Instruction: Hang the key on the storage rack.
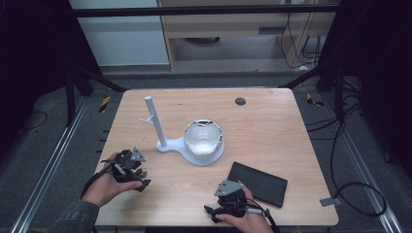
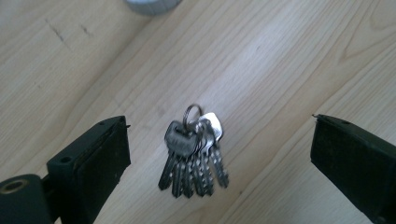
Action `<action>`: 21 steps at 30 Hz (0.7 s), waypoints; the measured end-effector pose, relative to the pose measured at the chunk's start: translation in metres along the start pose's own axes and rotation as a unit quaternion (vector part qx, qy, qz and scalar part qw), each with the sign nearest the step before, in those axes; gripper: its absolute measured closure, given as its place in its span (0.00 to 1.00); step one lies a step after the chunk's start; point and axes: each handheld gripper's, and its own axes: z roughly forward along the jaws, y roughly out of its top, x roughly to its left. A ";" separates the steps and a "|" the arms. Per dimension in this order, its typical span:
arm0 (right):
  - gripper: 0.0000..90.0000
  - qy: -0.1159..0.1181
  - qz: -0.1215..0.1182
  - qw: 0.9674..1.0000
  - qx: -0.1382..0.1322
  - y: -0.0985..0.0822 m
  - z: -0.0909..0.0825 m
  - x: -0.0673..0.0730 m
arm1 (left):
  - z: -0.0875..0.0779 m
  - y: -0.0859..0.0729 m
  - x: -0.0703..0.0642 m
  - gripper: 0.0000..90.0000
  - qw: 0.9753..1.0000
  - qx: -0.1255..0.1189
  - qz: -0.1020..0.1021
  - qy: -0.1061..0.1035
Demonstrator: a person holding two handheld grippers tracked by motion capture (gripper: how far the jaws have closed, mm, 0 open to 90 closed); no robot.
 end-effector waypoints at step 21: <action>0.12 0.000 0.000 1.000 0.000 0.000 0.000 0.000 | 0.010 -0.003 0.028 0.26 0.998 0.046 -0.026 -0.023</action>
